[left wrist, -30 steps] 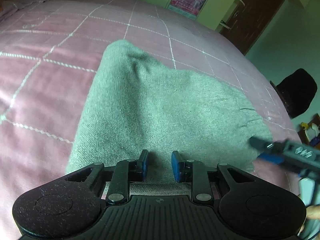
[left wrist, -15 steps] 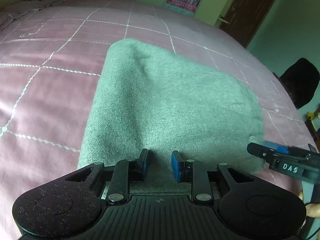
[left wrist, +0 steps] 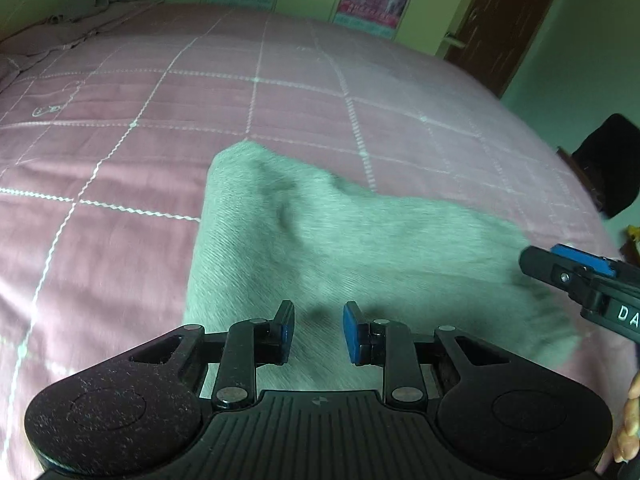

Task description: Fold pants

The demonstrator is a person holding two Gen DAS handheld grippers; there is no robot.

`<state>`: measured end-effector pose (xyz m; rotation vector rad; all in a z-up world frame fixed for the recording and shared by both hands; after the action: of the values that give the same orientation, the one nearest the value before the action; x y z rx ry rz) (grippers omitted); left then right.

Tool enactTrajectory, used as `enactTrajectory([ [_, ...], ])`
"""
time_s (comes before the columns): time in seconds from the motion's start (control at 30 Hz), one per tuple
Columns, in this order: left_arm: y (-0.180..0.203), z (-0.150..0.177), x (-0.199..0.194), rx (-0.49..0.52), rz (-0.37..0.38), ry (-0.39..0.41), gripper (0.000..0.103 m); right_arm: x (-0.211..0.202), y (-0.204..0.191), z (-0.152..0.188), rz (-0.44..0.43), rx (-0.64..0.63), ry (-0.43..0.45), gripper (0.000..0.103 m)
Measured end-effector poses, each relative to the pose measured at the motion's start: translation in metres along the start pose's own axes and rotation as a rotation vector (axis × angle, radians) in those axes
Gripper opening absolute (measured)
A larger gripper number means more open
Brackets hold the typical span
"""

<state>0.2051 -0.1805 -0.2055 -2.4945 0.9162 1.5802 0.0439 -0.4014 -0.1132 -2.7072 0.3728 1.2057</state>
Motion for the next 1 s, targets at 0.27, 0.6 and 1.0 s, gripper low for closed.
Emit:
enactTrajectory([
  [0.27,-0.012,-0.015,0.011,-0.074,0.069,-0.005,0.026,0.047,0.019,0.032,0.031,-0.03,-0.176,0.058],
  [0.6,-0.016,-0.08,0.068,-0.098,0.024,-0.053,0.026,0.093,0.014,-0.028,0.07,-0.032,-0.181,0.058],
  [1.0,-0.012,0.003,0.008,-0.099,0.038,-0.025,0.026,0.031,0.003,0.001,0.057,-0.071,-0.045,0.059],
])
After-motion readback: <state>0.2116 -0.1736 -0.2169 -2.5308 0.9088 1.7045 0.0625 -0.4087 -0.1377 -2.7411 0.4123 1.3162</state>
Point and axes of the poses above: each gripper's, at about its wrist camera, not at the fingertips, and x roughly the way its jaws point, y to its right, z to its underside, the point moved 5 cm from there along x, roughly the way its jaws point, and after that the axes turned 9 degrees about -y, right-handed, at the moved point
